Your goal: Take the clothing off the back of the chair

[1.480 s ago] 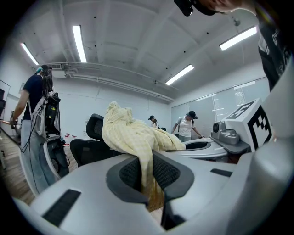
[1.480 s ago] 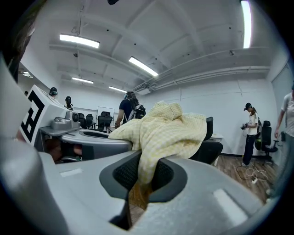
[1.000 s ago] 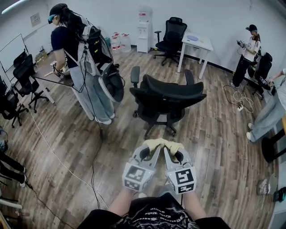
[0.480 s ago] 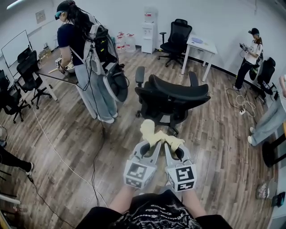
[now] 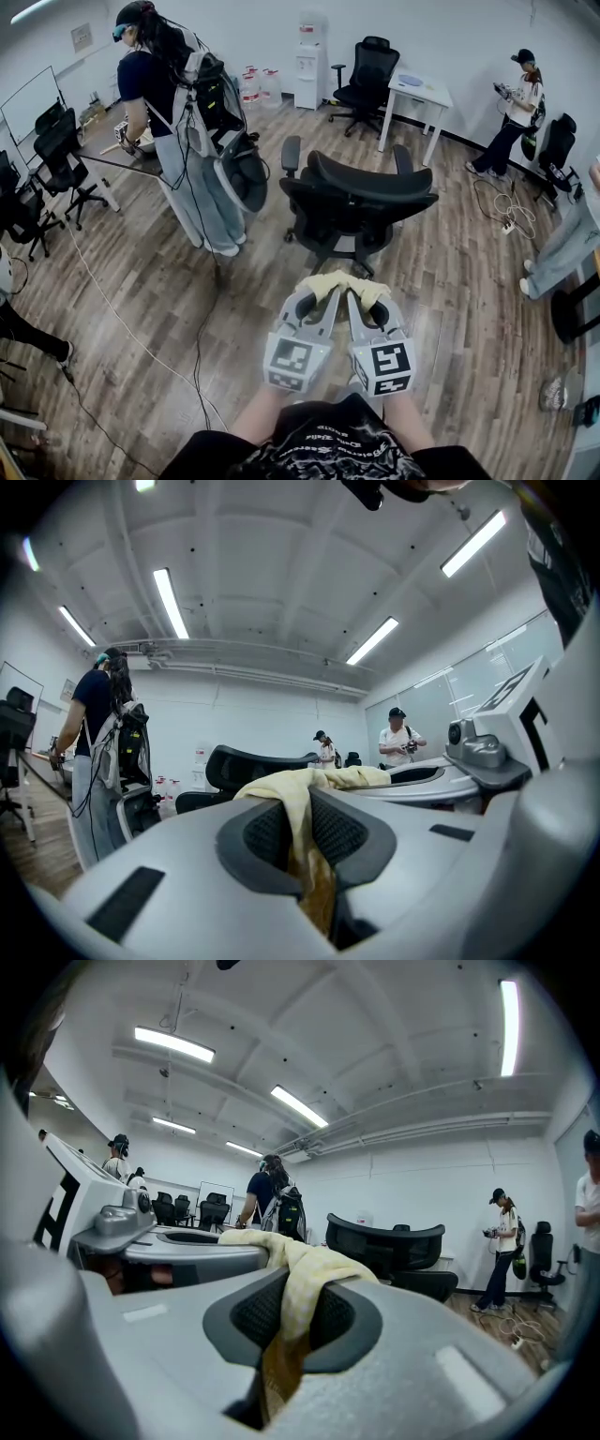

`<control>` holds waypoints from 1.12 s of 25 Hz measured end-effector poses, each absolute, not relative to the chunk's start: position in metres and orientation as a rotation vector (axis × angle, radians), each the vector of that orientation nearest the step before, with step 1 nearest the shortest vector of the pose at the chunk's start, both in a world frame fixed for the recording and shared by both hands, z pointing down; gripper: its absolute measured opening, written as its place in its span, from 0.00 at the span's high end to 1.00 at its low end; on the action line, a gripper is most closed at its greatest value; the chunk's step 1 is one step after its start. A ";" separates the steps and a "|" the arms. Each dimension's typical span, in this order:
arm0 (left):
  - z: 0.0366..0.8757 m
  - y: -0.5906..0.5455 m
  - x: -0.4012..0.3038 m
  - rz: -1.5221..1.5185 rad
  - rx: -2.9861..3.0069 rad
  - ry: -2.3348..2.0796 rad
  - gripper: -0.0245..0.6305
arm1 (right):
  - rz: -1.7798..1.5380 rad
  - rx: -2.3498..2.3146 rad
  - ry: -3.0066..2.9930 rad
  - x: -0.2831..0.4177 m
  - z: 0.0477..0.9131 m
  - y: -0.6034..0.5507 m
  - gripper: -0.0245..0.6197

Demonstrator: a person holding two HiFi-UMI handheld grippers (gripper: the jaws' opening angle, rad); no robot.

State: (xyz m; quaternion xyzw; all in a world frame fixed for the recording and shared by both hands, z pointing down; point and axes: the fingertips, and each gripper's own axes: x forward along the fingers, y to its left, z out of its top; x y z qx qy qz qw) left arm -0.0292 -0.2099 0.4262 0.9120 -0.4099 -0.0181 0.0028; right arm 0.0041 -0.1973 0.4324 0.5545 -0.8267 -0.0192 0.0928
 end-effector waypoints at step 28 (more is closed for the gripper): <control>0.432 -0.216 -0.016 -0.011 2.843 -1.289 0.91 | -0.018 1.692 -2.437 0.018 0.439 -0.201 0.92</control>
